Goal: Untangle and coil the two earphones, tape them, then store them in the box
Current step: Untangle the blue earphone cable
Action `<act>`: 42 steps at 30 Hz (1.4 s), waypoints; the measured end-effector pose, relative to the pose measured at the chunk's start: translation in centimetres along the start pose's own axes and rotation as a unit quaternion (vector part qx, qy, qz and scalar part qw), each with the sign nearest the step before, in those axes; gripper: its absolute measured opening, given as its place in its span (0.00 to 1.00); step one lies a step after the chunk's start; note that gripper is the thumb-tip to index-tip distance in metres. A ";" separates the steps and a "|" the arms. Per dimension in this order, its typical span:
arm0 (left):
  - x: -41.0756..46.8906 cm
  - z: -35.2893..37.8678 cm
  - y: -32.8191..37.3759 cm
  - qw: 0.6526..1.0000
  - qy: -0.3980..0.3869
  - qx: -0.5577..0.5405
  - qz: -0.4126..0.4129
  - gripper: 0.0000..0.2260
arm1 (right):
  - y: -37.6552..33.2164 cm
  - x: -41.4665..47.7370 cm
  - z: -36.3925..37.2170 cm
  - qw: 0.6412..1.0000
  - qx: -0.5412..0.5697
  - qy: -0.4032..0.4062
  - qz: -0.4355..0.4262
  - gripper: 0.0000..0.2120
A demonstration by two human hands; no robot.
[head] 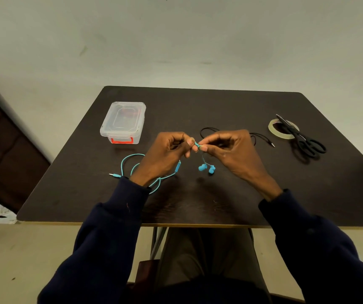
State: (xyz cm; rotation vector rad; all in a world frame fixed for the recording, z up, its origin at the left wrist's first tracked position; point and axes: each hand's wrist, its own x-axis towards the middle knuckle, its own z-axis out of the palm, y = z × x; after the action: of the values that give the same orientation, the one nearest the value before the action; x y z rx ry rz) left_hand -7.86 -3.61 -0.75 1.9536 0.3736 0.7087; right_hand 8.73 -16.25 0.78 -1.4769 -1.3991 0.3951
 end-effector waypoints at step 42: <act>-0.1 0.4 -0.8 0.999 0.035 -0.011 -0.015 0.07 | 1.2 -0.3 -1.6 0.997 -0.009 -0.009 0.077 0.07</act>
State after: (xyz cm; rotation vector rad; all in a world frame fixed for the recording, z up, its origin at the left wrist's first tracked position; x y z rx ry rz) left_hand -7.66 -3.56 -1.58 1.9017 0.4353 0.7605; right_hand 10.59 -17.01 0.40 -1.6042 -1.3105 0.4939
